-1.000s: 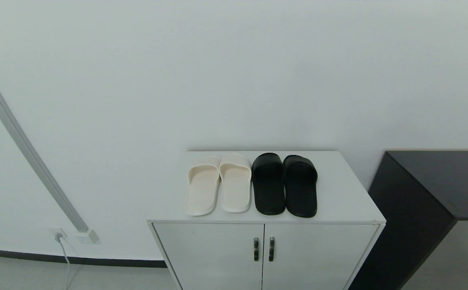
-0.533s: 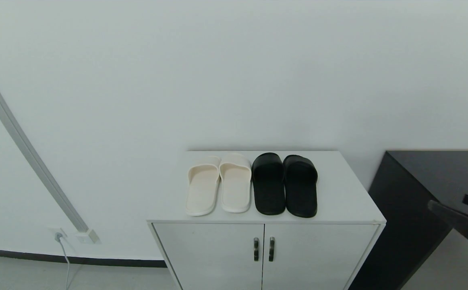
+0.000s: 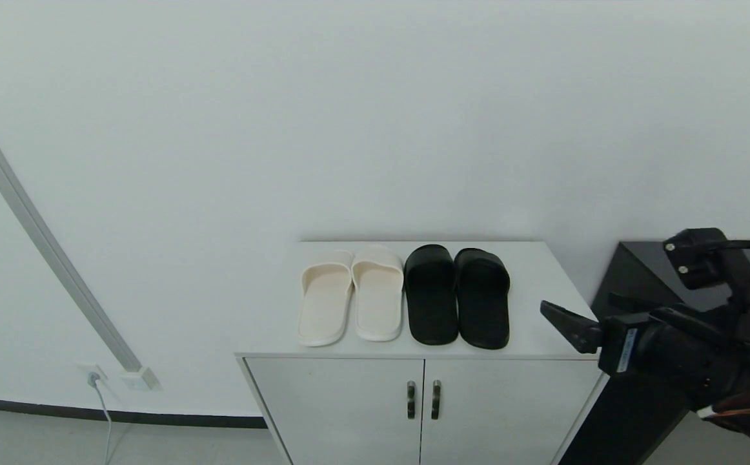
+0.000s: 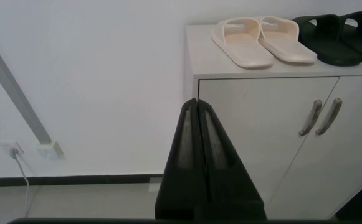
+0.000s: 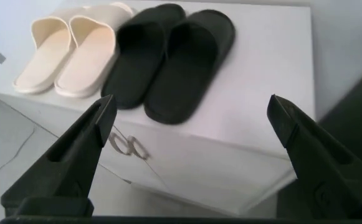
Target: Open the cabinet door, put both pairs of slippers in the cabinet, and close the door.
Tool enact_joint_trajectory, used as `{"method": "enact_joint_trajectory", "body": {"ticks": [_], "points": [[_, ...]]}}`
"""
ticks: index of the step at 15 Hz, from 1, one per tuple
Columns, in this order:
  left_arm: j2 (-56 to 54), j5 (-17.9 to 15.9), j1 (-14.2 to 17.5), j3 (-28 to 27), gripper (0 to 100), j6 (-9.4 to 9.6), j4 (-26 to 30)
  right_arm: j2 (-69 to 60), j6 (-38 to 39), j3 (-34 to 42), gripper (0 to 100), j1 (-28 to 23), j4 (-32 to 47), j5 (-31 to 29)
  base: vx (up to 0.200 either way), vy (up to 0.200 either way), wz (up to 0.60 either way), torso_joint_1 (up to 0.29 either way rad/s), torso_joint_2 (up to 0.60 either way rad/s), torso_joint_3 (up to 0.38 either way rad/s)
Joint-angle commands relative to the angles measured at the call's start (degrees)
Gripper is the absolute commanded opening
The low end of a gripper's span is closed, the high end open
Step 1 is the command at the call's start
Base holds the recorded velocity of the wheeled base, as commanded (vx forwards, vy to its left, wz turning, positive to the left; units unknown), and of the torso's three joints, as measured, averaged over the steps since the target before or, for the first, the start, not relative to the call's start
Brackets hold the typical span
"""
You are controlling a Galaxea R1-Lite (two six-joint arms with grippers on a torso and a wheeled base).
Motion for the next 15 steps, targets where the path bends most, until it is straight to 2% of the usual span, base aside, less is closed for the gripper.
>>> {"method": "enact_joint_trajectory", "body": {"ticks": [1, 10, 15], "points": [[-0.01, -0.05, 0.0, -0.09, 0, -0.03, 0.0, 8.11, 1.69, -3.55, 100, 3.1, -2.34, -1.97, 0.0, 0.0, 0.0, 0.0, 0.0, 0.0], [-0.01, -0.05, 0.0, -0.09, 0, -0.03, 0.0, 26.12, 3.09, -18.67, 100, 6.44, -2.69, -12.16, 0.0, 0.0, 0.0, 0.0, 0.0, 0.0], [-0.01, -0.05, 0.0, -0.09, 0, -0.12, 0.0, 36.58, 3.62, -26.93, 100, 6.53, -2.69, -14.8, 0.0, 0.0, 0.0, 0.0, 0.0, 0.0]]}}
